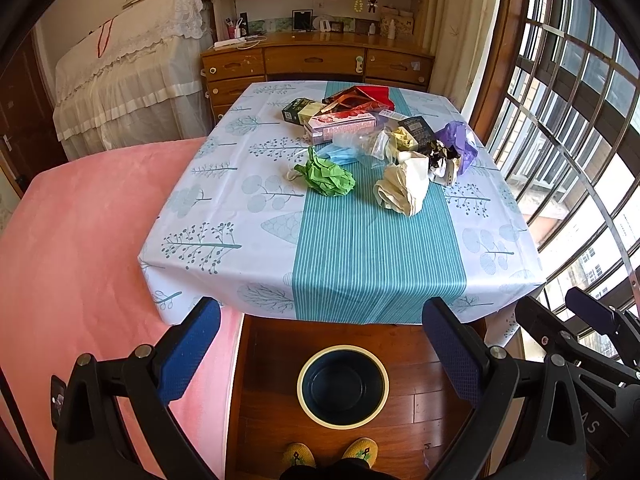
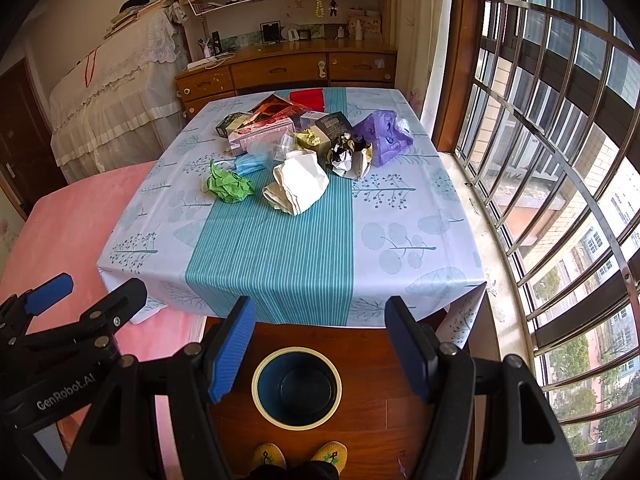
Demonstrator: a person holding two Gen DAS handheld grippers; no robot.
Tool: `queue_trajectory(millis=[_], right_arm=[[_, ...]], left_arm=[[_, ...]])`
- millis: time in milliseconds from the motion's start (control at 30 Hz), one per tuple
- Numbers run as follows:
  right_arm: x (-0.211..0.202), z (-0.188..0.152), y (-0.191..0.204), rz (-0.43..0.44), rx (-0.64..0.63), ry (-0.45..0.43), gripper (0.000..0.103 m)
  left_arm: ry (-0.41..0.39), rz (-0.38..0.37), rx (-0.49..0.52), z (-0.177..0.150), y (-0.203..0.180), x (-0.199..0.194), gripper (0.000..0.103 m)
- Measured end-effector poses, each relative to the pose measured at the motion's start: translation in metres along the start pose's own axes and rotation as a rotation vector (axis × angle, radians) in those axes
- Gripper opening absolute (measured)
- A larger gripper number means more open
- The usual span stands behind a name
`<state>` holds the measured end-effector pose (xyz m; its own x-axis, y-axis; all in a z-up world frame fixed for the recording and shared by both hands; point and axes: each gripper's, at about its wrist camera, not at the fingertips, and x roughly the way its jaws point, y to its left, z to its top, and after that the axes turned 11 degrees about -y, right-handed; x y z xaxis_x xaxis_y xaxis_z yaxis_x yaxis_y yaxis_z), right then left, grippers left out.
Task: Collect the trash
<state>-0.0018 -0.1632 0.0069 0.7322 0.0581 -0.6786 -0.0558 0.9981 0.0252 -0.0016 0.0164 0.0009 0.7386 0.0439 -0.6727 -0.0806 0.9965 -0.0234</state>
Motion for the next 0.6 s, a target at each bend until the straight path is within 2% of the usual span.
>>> queue_trajectory(millis=[200, 600], right_arm=[[0.000, 0.004, -0.013, 0.022, -0.004, -0.005, 0.067], [0.015, 0.017, -0.014, 0.065, -0.005, -0.001, 0.067]], left_arm=[[-0.007, 0.015, -0.013, 0.000, -0.006, 0.000, 0.099], [-0.006, 0.040, -0.025, 0.009, -0.006, 0.008, 0.099]])
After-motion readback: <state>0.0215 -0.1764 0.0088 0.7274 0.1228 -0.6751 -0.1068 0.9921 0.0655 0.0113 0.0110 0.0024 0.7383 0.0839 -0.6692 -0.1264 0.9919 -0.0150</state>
